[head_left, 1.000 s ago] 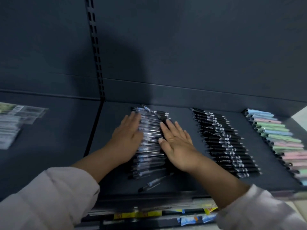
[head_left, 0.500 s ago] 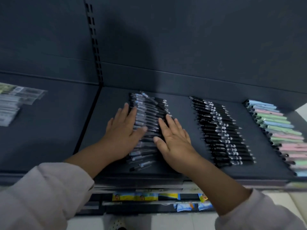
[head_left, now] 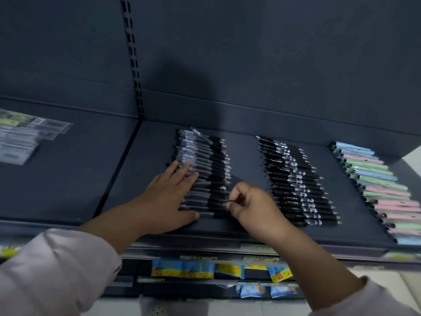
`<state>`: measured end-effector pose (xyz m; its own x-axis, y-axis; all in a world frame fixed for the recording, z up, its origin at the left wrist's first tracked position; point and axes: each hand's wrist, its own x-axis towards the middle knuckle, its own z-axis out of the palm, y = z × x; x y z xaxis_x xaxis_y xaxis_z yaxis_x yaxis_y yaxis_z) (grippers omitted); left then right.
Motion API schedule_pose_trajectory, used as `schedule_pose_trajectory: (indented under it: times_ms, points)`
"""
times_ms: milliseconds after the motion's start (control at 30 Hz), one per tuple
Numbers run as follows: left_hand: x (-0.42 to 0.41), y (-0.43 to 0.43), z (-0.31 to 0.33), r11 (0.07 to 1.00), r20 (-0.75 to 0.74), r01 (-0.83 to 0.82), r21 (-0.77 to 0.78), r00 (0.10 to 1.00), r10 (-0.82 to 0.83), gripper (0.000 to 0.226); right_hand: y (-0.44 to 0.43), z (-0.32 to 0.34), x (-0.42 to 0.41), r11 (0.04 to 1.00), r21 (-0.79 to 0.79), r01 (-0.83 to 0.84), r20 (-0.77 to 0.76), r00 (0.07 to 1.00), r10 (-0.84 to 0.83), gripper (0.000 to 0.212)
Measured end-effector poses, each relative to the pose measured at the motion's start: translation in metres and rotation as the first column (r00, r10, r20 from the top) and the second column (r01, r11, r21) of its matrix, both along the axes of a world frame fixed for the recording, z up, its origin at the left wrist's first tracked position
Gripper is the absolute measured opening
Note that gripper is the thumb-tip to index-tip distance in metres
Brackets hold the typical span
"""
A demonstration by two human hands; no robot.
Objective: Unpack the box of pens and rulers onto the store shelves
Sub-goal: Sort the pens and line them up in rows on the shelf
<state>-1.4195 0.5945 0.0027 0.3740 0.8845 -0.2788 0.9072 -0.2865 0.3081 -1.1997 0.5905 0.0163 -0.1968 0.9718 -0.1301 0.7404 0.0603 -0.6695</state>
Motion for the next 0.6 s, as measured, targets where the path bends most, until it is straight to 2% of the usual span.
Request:
schedule_pose_trajectory:
  times_ms: [200,333,467,533,600]
  points:
    - [0.0,-0.011,-0.002,0.999,0.077,-0.034,0.018,0.997,0.032,0.09,-0.002,0.006,0.003,0.999,-0.009,-0.031,0.034,0.999,0.031,0.019]
    - [0.002,-0.008,0.001,0.991,0.107,-0.122,0.048,0.987,0.116,0.078,0.009,0.009,-0.005,0.986,0.163,0.042,0.091,0.994,-0.058,0.007]
    - [0.006,-0.002,0.001,0.986,0.073,-0.167,0.024,0.984,0.165,0.07,0.016,0.003,-0.015,0.991,0.08,-0.11,0.196,0.976,0.092,0.042]
    - [0.007,-0.005,-0.001,0.986,0.044,-0.169,0.006,0.985,0.168,0.069,0.011,-0.002,-0.016,0.989,0.036,-0.144,0.215,0.968,0.133,0.045]
    - [0.008,-0.007,0.0,0.985,0.042,-0.173,0.0,0.984,0.173,0.068,0.009,-0.005,-0.014,0.989,0.063,-0.134,0.221,0.968,0.117,0.045]
